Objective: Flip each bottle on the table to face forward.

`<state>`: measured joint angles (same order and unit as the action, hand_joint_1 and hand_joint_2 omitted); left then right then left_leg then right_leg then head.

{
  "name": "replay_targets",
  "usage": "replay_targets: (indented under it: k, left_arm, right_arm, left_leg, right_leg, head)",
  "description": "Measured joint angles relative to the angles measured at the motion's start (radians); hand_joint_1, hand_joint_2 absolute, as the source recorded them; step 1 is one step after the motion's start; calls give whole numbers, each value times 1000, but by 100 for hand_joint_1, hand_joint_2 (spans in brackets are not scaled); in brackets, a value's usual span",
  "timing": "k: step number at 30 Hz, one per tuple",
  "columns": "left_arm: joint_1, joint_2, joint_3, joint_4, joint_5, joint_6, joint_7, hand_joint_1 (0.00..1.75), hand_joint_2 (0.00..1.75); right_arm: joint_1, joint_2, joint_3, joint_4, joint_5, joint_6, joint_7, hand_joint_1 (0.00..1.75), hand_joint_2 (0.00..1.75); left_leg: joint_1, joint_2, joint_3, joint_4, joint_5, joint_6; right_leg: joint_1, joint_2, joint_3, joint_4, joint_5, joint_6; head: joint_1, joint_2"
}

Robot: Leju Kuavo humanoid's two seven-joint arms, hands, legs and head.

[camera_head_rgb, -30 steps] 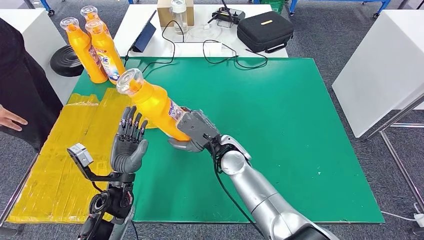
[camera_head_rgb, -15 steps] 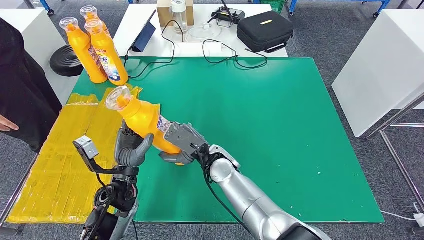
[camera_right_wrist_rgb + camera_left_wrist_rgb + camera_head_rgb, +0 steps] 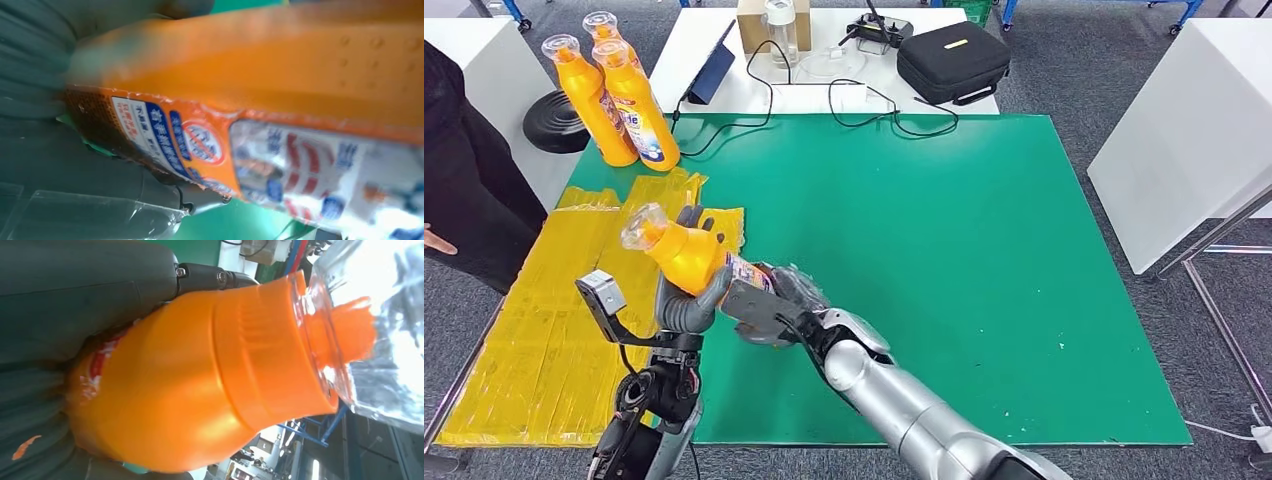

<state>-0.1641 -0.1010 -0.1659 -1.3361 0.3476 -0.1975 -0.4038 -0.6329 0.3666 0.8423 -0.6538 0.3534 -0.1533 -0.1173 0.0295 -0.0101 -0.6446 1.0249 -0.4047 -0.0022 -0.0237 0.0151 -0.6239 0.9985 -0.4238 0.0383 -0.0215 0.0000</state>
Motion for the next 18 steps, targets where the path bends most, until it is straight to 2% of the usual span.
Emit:
replay_targets:
  k: [6, 7, 10, 11, 18]
  left_arm:
    - [2, -2, 14, 24, 4, -8, 4, 0, 175]
    - [2, -2, 16, 29, 5, -12, 8, 37, 175]
    - [2, -4, 20, 43, 1, -23, 19, 168, 175]
    - [2, -6, 20, 46, -2, -25, 19, 175, 175]
    - [2, -16, 22, 49, -16, -27, 20, 175, 175]
  right_arm:
    - [-14, -1, 90, -10, 32, -41, 68, 175, 175]
    - [-17, -1, 100, -10, 43, -51, 78, 175, 175]
    - [-27, -3, 126, -14, 80, -72, 107, 175, 175]
    - [-29, -3, 131, -16, 90, -74, 115, 175, 175]
    - [-38, -6, 143, -27, 110, -73, 135, 175, 175]
  left_leg:
    - [0, 0, 0, 0, 0, 0]
    - [0, 0, 0, 0, 0, 0]
    - [0, 0, 0, 0, 0, 0]
    - [0, 0, 0, 0, 0, 0]
    - [0, 0, 0, 0, 0, 0]
  right_leg:
    - [0, 0, 0, 0, 0, 0]
    - [0, 0, 0, 0, 0, 0]
    - [0, 0, -1, 0, 0, 0]
    - [0, 0, -1, 0, 0, 0]
    - [0, 0, -1, 0, 0, 0]
  head:
    - [0, 0]
    - [0, 0]
    - [0, 0]
    - [0, 0]
    - [0, 0]
